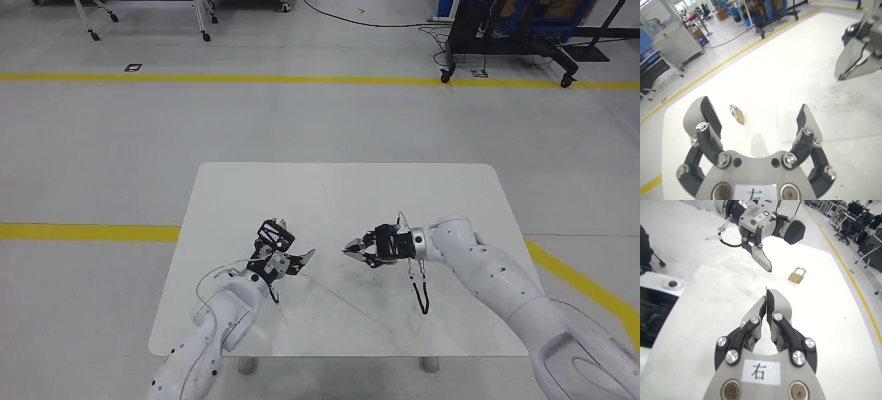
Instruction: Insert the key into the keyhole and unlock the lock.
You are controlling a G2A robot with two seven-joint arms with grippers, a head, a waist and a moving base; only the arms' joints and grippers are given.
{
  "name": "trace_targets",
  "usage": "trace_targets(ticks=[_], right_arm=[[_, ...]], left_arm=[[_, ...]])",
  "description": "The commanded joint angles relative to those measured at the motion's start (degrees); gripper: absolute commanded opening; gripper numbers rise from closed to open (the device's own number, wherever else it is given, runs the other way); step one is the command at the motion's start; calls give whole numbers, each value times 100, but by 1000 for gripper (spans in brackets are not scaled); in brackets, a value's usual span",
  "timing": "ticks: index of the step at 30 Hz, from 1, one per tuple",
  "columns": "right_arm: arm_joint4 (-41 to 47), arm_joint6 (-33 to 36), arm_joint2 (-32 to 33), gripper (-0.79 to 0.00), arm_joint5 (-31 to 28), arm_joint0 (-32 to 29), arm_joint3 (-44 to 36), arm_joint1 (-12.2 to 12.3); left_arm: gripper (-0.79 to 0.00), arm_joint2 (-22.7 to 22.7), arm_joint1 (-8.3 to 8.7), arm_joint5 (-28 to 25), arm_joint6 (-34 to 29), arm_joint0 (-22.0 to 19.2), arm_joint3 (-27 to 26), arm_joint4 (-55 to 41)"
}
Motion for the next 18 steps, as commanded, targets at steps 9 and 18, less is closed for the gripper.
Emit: trace_targets(ticks=[9,18], right_arm=[[878,-5,-403,-785,2,184,133,36],[2141,379,-673,-785,2,26,144,-46]], left_arm=[[0,-552,94,-848,-51,168,-247,-659],[0,-863,148,-2719,-255,-169,894,-3373]])
